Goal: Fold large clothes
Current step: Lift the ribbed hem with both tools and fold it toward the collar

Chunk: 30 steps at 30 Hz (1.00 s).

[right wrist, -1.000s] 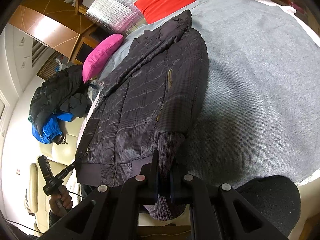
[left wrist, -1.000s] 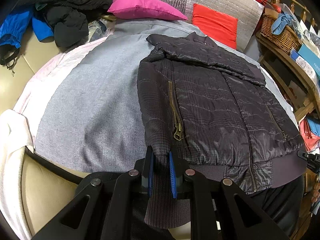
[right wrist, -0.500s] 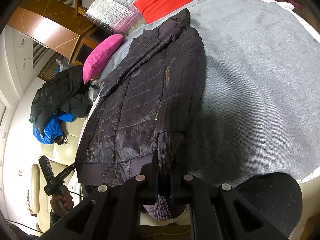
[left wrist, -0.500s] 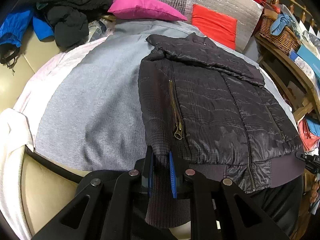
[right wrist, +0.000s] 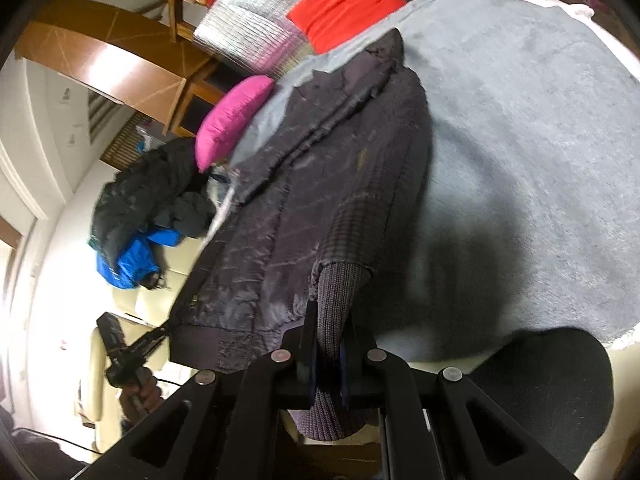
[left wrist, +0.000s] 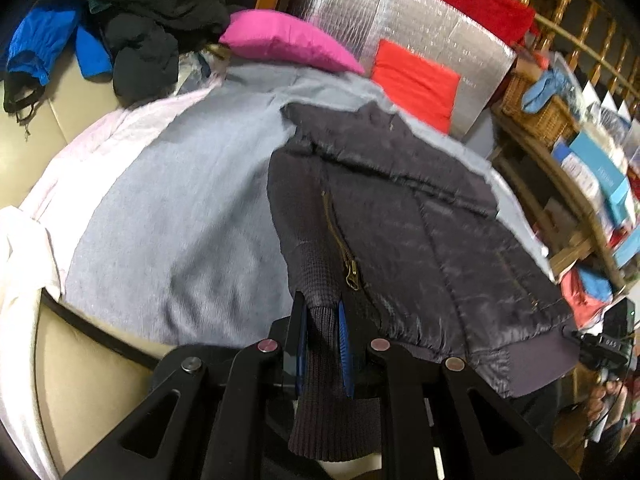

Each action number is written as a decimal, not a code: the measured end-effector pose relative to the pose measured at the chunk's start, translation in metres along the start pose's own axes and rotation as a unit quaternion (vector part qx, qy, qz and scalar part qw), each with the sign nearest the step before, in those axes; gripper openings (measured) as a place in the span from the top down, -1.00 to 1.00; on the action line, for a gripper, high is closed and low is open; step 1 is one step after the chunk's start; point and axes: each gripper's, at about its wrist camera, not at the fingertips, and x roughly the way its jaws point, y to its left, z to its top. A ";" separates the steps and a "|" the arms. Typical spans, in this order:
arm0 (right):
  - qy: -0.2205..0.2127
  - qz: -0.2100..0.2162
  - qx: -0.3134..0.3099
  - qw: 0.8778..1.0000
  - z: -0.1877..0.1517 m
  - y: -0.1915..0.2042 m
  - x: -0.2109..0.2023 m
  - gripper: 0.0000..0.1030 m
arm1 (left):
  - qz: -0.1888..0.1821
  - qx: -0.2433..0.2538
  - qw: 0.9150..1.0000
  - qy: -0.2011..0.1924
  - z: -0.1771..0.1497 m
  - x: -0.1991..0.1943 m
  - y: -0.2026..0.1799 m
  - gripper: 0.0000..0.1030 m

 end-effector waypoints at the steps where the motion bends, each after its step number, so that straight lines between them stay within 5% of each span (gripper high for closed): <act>1: -0.002 0.005 -0.001 1.000 0.002 0.002 -0.002 0.83 | -0.003 -0.001 1.000 -0.006 0.004 -0.002 0.000 0.72; 16: -0.056 0.058 -0.010 0.997 0.040 0.028 -0.020 0.84 | -0.036 -0.012 0.997 -0.063 0.047 -0.016 -0.010 0.72; 30: -0.082 0.073 -0.005 0.994 0.054 0.030 -0.026 0.84 | -0.042 -0.008 0.996 -0.077 0.069 -0.012 -0.013 0.72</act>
